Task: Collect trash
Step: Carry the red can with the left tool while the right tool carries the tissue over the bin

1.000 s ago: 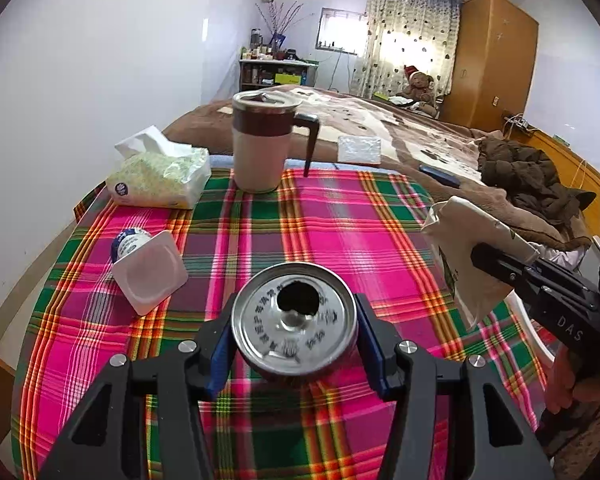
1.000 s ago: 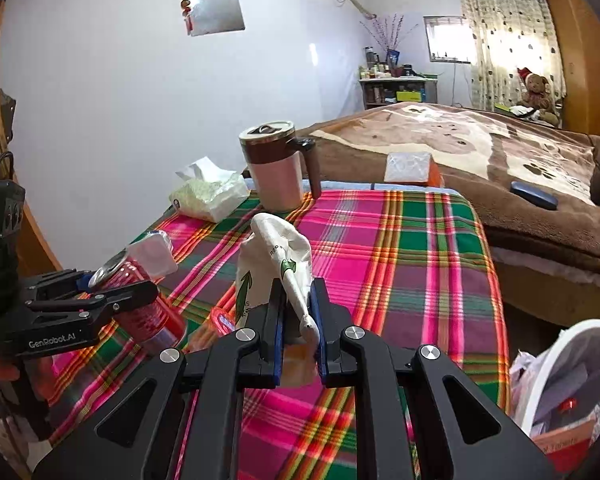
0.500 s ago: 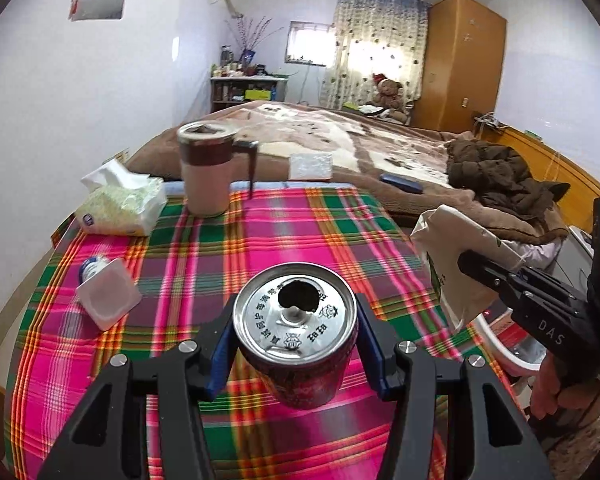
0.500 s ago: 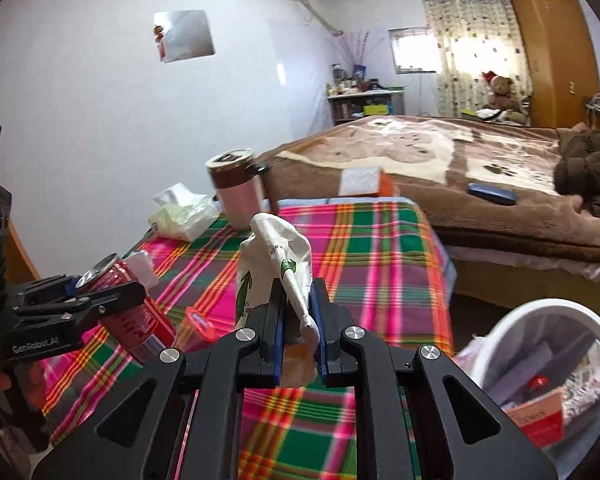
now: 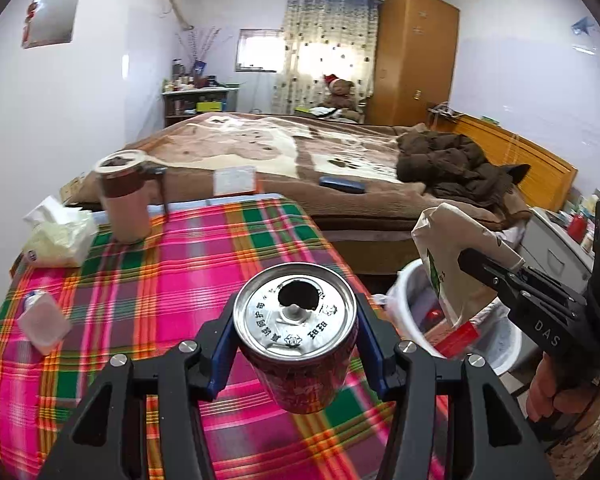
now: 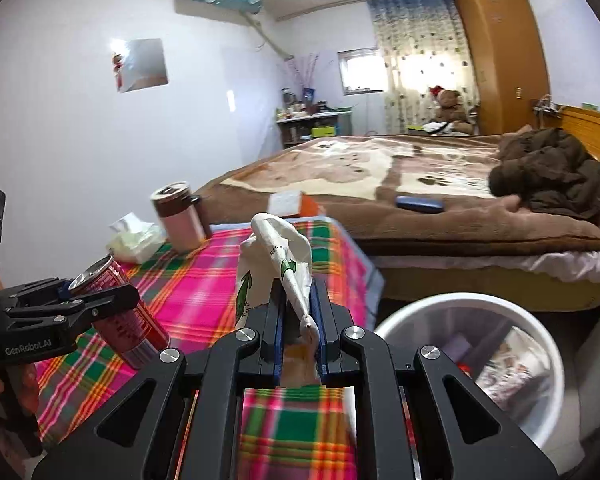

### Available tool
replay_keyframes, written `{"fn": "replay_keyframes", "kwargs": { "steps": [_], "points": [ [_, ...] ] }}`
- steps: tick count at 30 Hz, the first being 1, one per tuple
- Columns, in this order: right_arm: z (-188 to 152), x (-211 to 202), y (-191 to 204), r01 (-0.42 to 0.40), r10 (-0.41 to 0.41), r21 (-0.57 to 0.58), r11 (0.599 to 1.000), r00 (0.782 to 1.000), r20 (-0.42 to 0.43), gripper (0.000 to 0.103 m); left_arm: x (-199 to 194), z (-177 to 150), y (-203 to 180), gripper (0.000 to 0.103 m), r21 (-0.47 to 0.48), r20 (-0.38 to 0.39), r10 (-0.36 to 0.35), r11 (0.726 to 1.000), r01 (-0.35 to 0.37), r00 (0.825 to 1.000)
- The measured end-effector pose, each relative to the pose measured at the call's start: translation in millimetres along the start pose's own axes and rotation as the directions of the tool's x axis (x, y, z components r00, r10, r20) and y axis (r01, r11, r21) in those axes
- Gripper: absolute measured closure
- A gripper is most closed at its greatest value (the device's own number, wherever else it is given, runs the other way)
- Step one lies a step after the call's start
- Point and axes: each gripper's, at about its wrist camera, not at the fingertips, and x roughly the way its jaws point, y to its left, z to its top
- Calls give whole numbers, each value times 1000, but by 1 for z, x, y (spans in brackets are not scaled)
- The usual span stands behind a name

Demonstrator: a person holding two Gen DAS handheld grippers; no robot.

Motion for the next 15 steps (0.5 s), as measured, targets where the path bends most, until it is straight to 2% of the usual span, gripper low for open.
{"fn": "replay_keyframes", "kwargs": {
  "steps": [7, 15],
  "points": [
    [-2, -13, -26, 107, -108, 26, 994, 994, 18, 90, 16, 5, -39, 48, 36, -13, -71, 997, 71, 997],
    [-7, -19, -63, 234, -234, 70, 970, 972, -8, 90, 40, 9, -81, 48, 62, -38, -163, 984, 165, 986]
  ]
}}
